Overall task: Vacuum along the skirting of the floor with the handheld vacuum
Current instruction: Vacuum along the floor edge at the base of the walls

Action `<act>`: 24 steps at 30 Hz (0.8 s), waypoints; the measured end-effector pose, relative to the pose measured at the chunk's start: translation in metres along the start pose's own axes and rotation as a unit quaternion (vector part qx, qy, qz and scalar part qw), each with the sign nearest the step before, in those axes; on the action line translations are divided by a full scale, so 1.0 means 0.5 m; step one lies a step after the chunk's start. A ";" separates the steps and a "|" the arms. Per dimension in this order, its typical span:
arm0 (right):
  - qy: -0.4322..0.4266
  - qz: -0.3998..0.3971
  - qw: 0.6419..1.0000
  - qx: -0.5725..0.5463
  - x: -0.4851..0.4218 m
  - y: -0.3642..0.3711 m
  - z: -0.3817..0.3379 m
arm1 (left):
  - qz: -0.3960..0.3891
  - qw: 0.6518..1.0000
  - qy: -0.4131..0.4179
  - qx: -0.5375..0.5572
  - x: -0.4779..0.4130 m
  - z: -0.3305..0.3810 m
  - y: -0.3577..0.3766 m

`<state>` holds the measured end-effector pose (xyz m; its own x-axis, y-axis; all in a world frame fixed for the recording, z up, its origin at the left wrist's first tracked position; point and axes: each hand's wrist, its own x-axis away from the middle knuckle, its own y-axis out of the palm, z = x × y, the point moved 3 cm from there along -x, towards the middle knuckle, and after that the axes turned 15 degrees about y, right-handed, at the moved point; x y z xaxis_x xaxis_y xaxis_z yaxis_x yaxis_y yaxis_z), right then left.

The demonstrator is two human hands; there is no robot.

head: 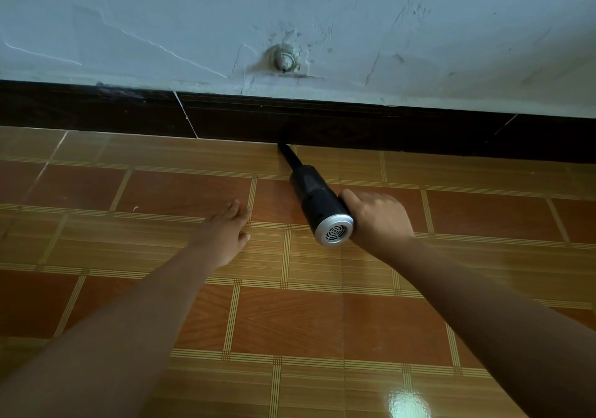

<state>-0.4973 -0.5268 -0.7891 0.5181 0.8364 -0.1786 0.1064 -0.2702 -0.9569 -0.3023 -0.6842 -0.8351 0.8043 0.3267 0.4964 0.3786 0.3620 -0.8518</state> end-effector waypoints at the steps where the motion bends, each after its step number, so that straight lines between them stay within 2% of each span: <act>1: 0.001 0.001 1.000 0.000 0.002 -0.003 0.004 | -0.001 1.000 -0.001 0.004 0.000 -0.001 0.001; 24: -0.017 -0.010 1.000 0.005 -0.023 0.024 -0.050 | -0.005 1.000 0.010 0.011 0.005 -0.011 0.000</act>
<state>-0.4809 -0.5515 -0.7927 0.4868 0.8575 -0.1666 0.1083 -0.2485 -0.9625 -0.2979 -0.6881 -0.8350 0.8104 0.3051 0.5002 0.3755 0.3849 -0.8431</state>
